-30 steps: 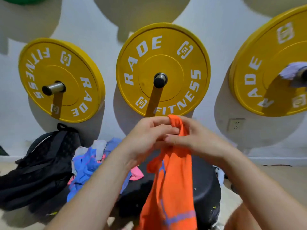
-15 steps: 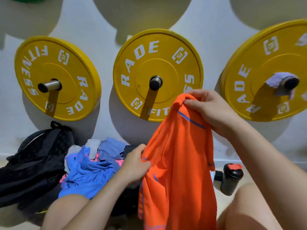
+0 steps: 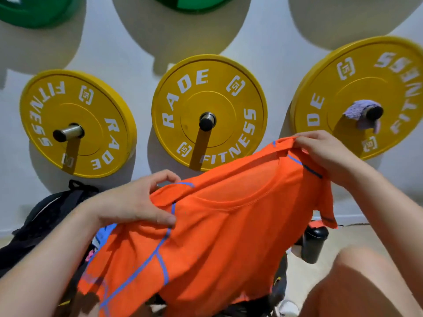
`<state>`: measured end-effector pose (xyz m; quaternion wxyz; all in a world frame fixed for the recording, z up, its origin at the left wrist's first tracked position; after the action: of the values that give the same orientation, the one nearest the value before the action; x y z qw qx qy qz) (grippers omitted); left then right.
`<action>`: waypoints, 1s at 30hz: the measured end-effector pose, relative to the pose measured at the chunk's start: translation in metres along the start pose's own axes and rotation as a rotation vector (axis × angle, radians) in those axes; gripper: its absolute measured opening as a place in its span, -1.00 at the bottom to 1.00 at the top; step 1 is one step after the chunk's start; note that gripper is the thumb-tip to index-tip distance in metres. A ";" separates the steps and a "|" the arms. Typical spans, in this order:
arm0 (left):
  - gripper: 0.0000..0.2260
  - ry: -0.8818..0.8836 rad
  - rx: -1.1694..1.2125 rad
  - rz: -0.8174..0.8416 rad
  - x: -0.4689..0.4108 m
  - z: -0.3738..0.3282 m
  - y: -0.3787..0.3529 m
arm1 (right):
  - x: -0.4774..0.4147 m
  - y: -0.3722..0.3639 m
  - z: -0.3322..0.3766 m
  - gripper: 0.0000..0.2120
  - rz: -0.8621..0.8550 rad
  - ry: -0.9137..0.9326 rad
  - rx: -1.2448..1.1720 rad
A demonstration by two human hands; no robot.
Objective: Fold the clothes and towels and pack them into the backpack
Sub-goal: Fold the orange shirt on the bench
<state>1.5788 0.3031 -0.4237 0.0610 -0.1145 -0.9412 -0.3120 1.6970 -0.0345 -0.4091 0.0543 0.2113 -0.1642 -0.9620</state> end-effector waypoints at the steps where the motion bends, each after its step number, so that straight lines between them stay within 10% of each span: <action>1: -0.52 -0.029 -0.048 -0.093 0.001 -0.001 0.004 | 0.004 0.004 0.002 -0.81 0.046 -0.020 -0.054; 5: -0.55 -0.215 0.232 -0.356 -0.003 0.016 0.030 | 0.015 0.015 0.010 -0.80 0.236 -0.026 -0.286; 13: -0.69 -0.135 0.414 -0.307 -0.054 0.039 0.053 | -0.032 -0.004 -0.035 -0.68 0.448 -0.066 -0.570; 20: -0.51 0.076 -0.650 -0.277 -0.242 0.164 0.061 | -0.138 -0.096 -0.224 -0.63 0.678 -0.171 0.570; 30: -0.59 0.172 -0.714 -0.418 -0.406 0.330 0.018 | -0.195 -0.209 -0.418 -0.67 0.544 -0.085 1.196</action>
<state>1.9617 0.4439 -0.7526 0.0311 0.0911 -0.7685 -0.6325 2.0435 0.0732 -0.7617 0.1623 0.1177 -0.7201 -0.6642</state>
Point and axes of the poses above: each hand's wrist, its own x-axis away from the middle knuckle, its own y-axis out of the back of the hand, z = x × y, the point moved 1 cm from there along -x, towards the middle knuckle, and after that the axes turned 9 degrees about y, right-handed, at the moved point
